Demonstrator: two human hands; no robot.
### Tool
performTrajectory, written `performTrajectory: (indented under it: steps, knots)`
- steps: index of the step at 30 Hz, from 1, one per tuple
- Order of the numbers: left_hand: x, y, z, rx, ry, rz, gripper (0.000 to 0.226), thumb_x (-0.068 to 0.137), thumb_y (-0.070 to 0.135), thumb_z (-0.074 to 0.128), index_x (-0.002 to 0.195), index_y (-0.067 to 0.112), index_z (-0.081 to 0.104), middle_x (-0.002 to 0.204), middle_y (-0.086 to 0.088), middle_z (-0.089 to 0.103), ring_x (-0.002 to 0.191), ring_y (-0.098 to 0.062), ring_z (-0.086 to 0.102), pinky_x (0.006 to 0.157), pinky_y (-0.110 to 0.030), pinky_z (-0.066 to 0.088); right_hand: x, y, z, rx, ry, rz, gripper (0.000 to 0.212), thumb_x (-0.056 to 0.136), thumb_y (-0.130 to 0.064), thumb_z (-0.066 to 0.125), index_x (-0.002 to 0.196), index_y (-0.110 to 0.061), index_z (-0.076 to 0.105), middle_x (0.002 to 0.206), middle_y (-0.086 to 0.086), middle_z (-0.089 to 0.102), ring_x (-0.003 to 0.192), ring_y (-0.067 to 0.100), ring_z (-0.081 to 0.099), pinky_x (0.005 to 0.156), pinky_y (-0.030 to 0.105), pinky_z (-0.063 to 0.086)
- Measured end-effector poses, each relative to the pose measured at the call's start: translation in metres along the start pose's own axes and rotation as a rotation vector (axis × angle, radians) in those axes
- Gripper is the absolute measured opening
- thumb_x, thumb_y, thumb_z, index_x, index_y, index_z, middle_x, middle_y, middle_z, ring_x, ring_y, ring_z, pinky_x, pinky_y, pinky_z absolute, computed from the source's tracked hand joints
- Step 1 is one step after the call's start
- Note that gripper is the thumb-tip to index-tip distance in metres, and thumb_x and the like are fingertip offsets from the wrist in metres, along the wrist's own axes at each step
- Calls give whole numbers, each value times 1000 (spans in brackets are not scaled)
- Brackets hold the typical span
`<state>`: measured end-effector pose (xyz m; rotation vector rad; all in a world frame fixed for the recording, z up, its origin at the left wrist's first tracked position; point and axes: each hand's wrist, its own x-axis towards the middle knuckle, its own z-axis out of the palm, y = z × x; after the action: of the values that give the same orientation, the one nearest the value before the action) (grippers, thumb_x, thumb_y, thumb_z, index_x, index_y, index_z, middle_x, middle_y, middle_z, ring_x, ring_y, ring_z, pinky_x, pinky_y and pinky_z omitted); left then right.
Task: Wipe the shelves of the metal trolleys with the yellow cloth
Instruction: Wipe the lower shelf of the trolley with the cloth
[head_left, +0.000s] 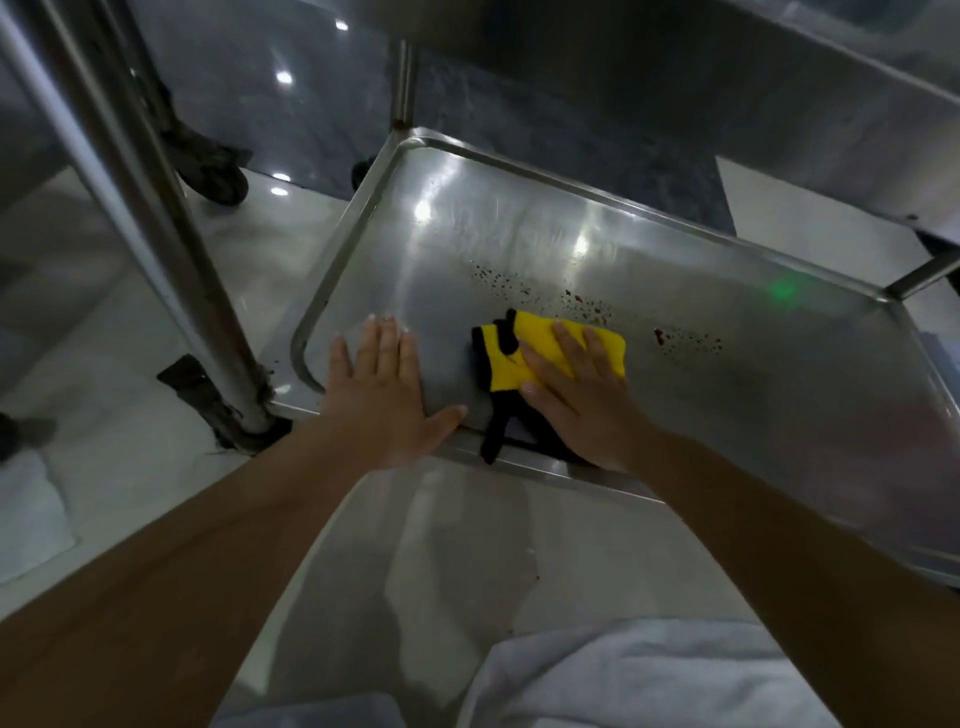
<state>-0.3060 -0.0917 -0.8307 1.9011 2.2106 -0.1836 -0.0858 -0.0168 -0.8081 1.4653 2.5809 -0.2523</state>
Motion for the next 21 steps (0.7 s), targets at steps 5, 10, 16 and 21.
performTrajectory:
  steps: [5, 10, 16, 21]
  knots:
    - [1, 3, -4, 9, -50, -31, 105, 80, 81, 11, 149, 7, -17, 159, -14, -21, 145, -28, -23, 115, -53, -11, 90, -65, -16, 107, 30, -56, 53, 94, -64, 21, 143, -56, 6, 160, -9, -7, 146, 28, -14, 111, 64, -3]
    - [1, 3, -6, -9, -82, -36, 105, 80, 82, 12, 150, 8, -17, 158, -13, -22, 145, -27, -24, 116, -53, -12, 145, -90, -19, 161, 98, 14, 57, 93, -65, 24, 144, -54, 4, 161, -7, -4, 146, 28, -13, 109, 65, -3]
    - [-1, 5, -7, -32, -72, -36, 107, 80, 82, 16, 150, 8, -17, 158, -13, -23, 145, -26, -24, 116, -53, -11, 148, -38, -22, 129, 163, 147, 56, 95, -61, 27, 147, -49, 9, 161, -6, 3, 147, 26, -3, 112, 60, 8]
    - [2, 6, -1, -25, -17, -20, 104, 79, 83, 13, 150, 14, -17, 158, -15, -20, 145, -29, -22, 116, -53, -11, 102, -8, -12, 91, 248, 127, 53, 99, -47, 34, 149, -36, 22, 159, 2, 13, 145, 29, 7, 115, 53, 15]
